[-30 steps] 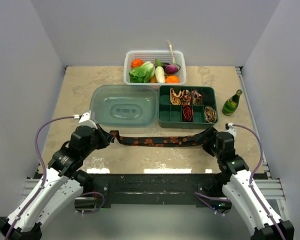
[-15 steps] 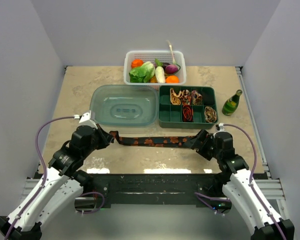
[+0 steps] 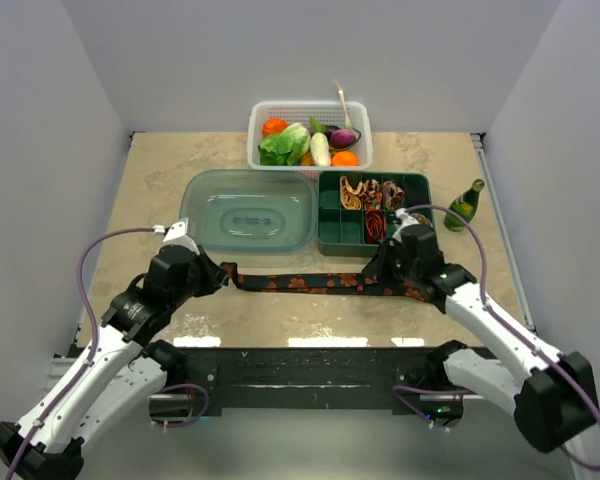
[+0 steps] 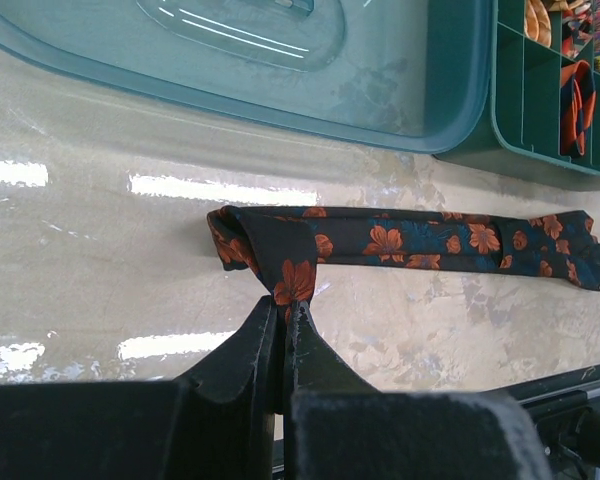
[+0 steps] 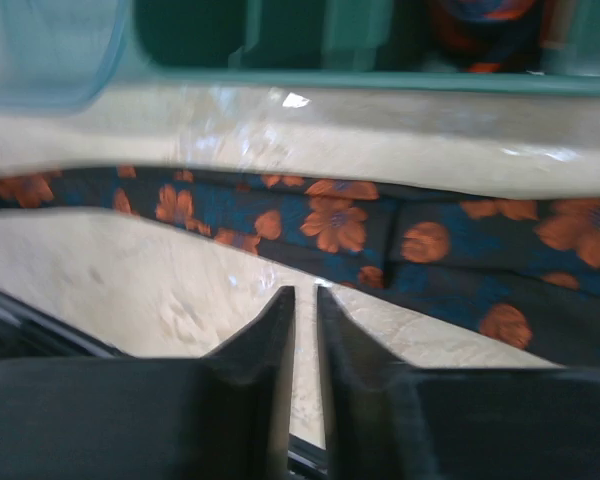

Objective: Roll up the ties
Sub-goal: Place the tie at the center of the board.

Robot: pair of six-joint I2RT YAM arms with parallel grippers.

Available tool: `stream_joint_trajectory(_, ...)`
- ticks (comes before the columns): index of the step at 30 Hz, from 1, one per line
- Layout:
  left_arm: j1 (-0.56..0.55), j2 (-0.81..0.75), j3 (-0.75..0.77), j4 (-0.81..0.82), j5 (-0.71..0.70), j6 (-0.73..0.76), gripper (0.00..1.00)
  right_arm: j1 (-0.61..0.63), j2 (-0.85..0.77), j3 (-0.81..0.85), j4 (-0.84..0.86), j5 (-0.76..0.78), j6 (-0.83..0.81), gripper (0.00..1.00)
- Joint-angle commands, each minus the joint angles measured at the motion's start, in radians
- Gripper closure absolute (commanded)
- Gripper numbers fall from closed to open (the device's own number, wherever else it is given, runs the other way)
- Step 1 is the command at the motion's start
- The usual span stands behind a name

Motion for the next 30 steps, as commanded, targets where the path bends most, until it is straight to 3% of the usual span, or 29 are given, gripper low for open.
stream_joint_trajectory(1, -0.006, 0.027, 0.076, -0.021, -0.018, 0.054, 1.00, 0.203, 0.162, 0.137, 0.069, 0.166, -0.091, 0.99)
stream_joint_trajectory(8, -0.006, 0.090, 0.147, -0.072, 0.010, 0.141, 1.00, 0.346, 0.498, 0.284, 0.099, 0.178, -0.158, 1.00)
stream_joint_trajectory(14, -0.006, 0.143, 0.184, -0.109, 0.031, 0.201, 1.00, 0.400, 0.685, 0.369, 0.077, 0.200, -0.197, 1.00)
stream_joint_trajectory(20, -0.006, 0.172, 0.191, -0.127, 0.030, 0.202, 1.00, 0.405, 0.748, 0.372, 0.045, 0.220, -0.203, 1.00)
stream_joint_trajectory(30, -0.004, 0.318, 0.213, -0.232, 0.027, 0.268, 1.00, 0.396, 0.666, 0.269, -0.044, 0.333, -0.160, 1.00)
